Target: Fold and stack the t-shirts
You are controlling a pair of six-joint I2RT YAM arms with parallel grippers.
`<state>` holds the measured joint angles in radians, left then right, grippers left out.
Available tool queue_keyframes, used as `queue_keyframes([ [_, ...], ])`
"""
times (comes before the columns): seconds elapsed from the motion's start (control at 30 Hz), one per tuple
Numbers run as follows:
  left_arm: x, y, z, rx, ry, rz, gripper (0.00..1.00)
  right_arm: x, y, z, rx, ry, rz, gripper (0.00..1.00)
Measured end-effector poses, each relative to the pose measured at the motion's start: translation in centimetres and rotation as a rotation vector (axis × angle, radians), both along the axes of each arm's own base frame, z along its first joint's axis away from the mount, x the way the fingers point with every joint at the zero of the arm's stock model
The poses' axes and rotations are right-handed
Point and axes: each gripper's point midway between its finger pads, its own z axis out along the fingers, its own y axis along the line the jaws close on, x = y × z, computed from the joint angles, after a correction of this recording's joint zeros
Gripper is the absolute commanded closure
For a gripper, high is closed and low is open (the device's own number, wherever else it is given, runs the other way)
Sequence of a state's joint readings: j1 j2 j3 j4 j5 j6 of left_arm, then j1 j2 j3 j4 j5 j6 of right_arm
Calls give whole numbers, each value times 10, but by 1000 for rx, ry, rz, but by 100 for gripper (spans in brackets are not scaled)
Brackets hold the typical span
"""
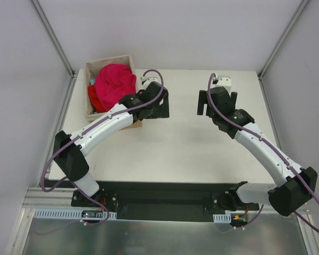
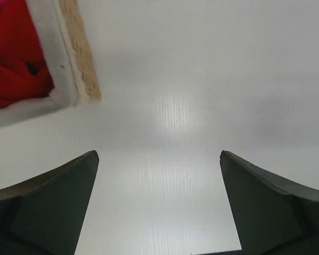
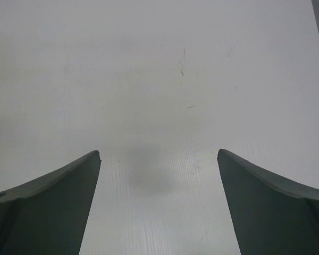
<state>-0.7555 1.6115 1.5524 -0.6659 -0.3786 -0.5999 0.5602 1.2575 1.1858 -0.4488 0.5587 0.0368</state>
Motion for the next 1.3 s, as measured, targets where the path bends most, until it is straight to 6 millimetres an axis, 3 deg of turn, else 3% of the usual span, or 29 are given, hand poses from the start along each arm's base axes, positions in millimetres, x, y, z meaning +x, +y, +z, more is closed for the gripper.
queue_keyframes([
  [0.27,-16,-28,-41,17,86,0,1,-7,-8,-3,-21,9,-17,4],
  [0.53,-12,-7,-89,86,149,121,1,-10,-12,-2,-29,8,-22,4],
  [0.63,-7,7,-102,99,176,178,2,-10,-12,-2,-29,9,-21,4],
  [0.87,23,63,-108,117,165,361,1,-10,-12,-2,-29,9,-21,4],
  [1.3,39,166,-119,120,188,600,1,-7,-8,-14,-43,40,-13,4],
])
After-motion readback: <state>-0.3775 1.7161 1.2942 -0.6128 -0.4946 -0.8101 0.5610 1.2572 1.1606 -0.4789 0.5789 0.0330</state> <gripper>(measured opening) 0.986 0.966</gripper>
